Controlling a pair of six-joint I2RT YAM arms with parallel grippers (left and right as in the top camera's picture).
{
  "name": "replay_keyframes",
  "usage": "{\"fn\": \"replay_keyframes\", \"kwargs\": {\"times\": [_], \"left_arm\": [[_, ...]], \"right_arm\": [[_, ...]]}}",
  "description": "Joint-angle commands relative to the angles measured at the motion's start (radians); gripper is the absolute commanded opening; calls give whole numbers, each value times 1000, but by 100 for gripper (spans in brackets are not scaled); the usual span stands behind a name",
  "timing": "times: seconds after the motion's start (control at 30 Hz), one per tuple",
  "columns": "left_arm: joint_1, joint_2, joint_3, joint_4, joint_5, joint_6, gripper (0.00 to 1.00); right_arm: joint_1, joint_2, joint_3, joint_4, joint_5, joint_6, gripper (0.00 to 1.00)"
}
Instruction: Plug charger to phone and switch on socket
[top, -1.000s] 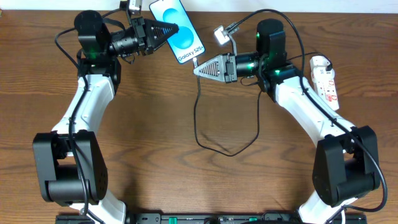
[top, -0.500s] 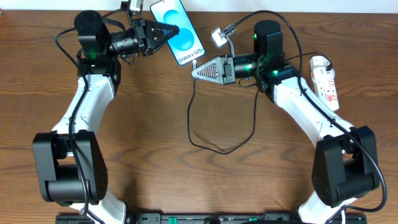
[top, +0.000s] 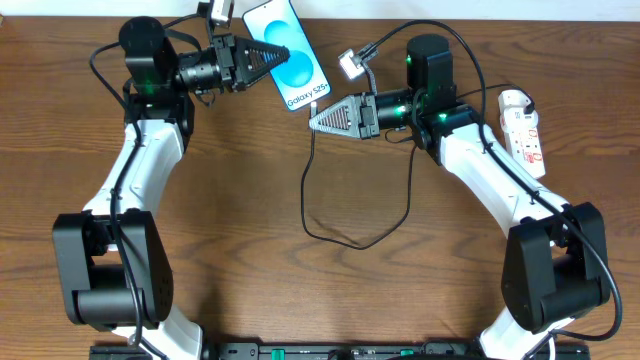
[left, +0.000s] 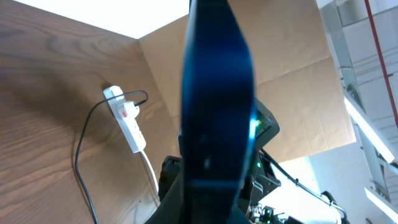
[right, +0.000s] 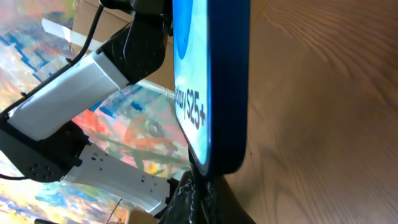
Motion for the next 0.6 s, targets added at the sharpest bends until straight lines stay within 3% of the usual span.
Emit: {"fn": "replay_keyframes", "kwargs": {"times": [0.0,0.17,0.3,0.57], "left_arm": [[-6,-11,32,6,114,25,8],[-6,-11,32,6,131,25,8],[2,-11,32,6,119,24,7],[63,-11,31,-32,59,24,7]], "right_arm": [[2,3,8,3,26,-16,1],[2,3,8,-2,-3,-35,1],[0,3,8,-98,0,-132,1],[-40,3,8,-479,385,-323,1]]}}
